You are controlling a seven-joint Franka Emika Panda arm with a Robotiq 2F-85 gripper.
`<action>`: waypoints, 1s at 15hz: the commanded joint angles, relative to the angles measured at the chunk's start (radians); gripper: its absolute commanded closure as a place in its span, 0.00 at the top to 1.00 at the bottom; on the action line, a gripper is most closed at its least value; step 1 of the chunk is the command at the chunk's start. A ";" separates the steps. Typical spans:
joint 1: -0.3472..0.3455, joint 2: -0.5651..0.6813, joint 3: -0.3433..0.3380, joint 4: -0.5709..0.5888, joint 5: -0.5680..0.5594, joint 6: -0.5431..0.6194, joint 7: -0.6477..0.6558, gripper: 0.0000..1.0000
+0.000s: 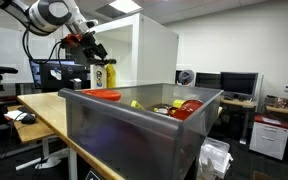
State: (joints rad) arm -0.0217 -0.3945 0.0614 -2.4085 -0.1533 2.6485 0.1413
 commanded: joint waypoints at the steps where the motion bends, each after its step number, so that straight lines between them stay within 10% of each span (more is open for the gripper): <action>1: -0.028 -0.006 0.014 -0.055 -0.026 0.120 0.005 0.60; 9: -0.081 0.008 0.029 -0.098 -0.049 0.232 0.016 0.60; 15: -0.008 0.001 -0.019 -0.076 0.043 -0.013 -0.058 0.60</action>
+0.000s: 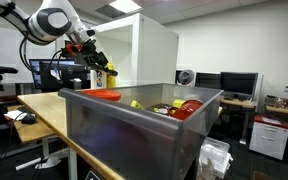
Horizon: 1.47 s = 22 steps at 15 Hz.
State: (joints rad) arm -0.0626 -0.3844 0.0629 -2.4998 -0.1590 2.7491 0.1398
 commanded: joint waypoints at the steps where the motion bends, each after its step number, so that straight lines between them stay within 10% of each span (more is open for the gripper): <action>1: 0.039 -0.006 -0.023 0.022 0.056 -0.162 -0.058 0.60; 14: 0.057 0.044 -0.020 0.113 0.027 -0.730 -0.105 0.60; 22: 0.062 0.102 -0.012 0.091 -0.050 -0.758 -0.110 0.60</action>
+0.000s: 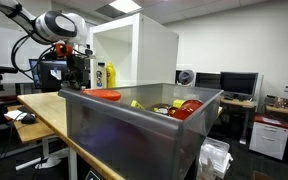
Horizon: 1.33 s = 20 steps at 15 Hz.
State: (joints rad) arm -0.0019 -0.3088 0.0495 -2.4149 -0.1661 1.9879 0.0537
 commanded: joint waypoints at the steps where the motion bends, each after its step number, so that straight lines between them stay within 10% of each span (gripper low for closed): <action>1: 0.001 0.038 0.001 0.009 -0.056 0.000 -0.020 0.60; 20: 0.022 0.140 -0.005 0.098 -0.053 -0.269 -0.094 0.60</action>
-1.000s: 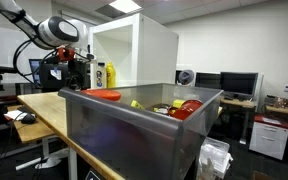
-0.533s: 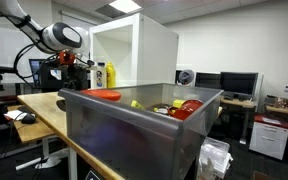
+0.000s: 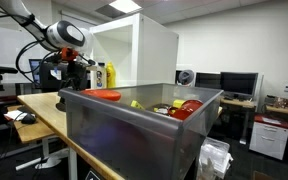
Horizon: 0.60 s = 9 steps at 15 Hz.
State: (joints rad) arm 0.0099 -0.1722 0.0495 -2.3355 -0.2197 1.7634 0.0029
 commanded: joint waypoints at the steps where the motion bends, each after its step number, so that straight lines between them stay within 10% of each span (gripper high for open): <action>1: 0.013 0.001 -0.006 0.019 0.001 -0.051 -0.060 0.60; 2: 0.016 -0.001 -0.008 0.020 -0.001 -0.040 -0.074 0.60; 3: 0.016 0.003 -0.009 0.027 0.000 -0.033 -0.081 0.96; 9: 0.007 0.045 -0.019 0.107 0.012 -0.016 -0.068 1.00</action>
State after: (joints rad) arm 0.0182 -0.1659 0.0442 -2.2869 -0.2197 1.7461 -0.0395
